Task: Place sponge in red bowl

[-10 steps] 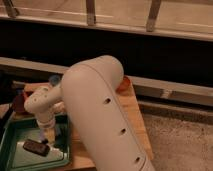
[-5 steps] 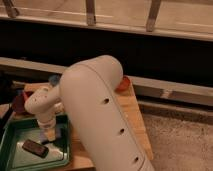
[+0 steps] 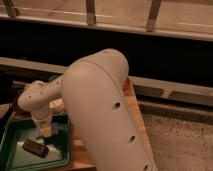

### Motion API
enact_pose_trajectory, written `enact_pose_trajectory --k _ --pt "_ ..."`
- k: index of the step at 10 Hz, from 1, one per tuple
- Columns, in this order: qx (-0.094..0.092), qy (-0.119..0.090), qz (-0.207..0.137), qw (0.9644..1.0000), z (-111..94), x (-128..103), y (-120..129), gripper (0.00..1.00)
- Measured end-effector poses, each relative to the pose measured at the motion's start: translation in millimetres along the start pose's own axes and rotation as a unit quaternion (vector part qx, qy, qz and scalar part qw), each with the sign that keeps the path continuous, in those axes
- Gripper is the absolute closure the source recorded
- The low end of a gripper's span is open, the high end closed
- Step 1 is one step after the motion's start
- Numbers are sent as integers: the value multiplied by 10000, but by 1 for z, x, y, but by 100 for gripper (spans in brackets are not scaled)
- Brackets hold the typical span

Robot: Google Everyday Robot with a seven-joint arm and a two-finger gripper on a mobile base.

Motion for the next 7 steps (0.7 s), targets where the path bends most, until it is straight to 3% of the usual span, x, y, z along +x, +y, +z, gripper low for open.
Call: enact_pose_trajectory --k 4,5,7 --pt "344 -419 690 9961 -53 5 -1 87" --pt "479 -463 1016 9926 -69 17 0 87" --pt "703 -463 1820 9797 -97 57 -2 87"
